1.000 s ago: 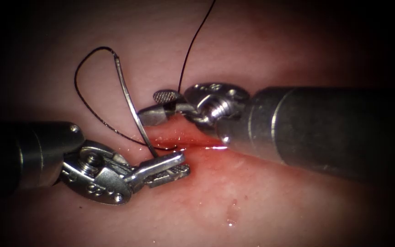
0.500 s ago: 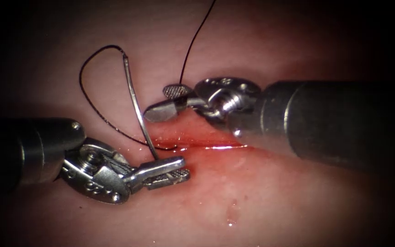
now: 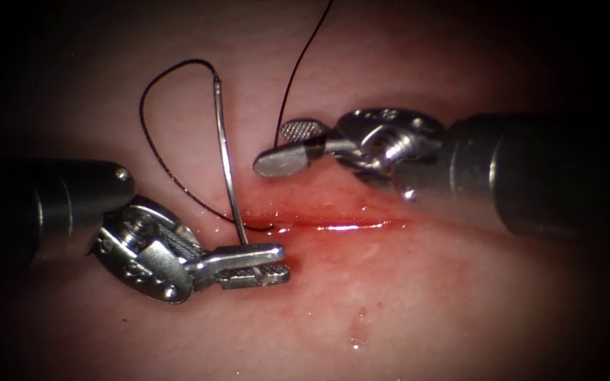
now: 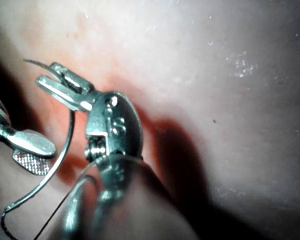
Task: Wound Closure
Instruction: Handover the needle from the left to the right grasper, then use the left gripper to open the incision
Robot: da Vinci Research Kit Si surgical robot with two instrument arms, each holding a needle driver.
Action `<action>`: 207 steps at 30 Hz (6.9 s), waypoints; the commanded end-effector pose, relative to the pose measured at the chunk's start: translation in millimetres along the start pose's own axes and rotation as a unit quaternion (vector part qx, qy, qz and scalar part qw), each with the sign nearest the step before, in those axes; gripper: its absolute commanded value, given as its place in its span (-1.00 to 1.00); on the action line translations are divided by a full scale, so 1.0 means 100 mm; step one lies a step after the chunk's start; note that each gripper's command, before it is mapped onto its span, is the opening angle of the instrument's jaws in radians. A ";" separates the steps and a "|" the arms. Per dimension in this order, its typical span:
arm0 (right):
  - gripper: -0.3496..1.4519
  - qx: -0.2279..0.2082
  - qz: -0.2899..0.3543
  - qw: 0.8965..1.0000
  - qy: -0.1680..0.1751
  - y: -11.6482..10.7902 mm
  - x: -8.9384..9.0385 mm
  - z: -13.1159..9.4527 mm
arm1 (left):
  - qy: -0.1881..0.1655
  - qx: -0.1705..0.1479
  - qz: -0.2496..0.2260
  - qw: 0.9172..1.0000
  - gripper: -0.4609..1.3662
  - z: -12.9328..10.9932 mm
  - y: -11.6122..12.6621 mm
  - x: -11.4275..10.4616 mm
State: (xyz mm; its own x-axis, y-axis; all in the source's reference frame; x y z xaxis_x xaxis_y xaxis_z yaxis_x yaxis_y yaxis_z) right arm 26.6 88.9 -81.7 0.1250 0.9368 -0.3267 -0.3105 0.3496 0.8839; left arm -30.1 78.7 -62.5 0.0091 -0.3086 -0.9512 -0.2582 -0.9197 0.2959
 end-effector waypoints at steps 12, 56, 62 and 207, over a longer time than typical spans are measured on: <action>0.41 0.101 0.089 0.990 0.029 0.000 -0.002 -0.014 | 0.059 -0.032 -0.004 0.998 -0.88 0.001 -0.006 0.000; 0.31 0.199 0.206 0.953 0.103 -0.031 -0.006 0.015 | 0.082 -0.014 0.015 0.996 -0.88 0.008 -0.003 0.002; 0.20 0.199 0.206 0.952 0.105 -0.035 -0.006 0.018 | 0.081 -0.014 0.015 0.997 -0.88 0.010 -0.002 0.002; -1.00 0.041 -0.214 0.956 0.194 -0.069 0.010 -0.057 | -0.537 -0.057 -0.210 0.815 -0.88 -0.022 0.008 -0.095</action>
State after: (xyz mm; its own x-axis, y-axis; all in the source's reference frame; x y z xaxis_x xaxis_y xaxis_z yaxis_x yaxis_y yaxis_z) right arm 23.5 87.5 -90.1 -0.1393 0.6458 -0.7507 -0.2250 0.7176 0.6591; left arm -28.3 80.4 -53.0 -0.7937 0.3741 -0.4796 -0.3601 -0.9245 -0.1252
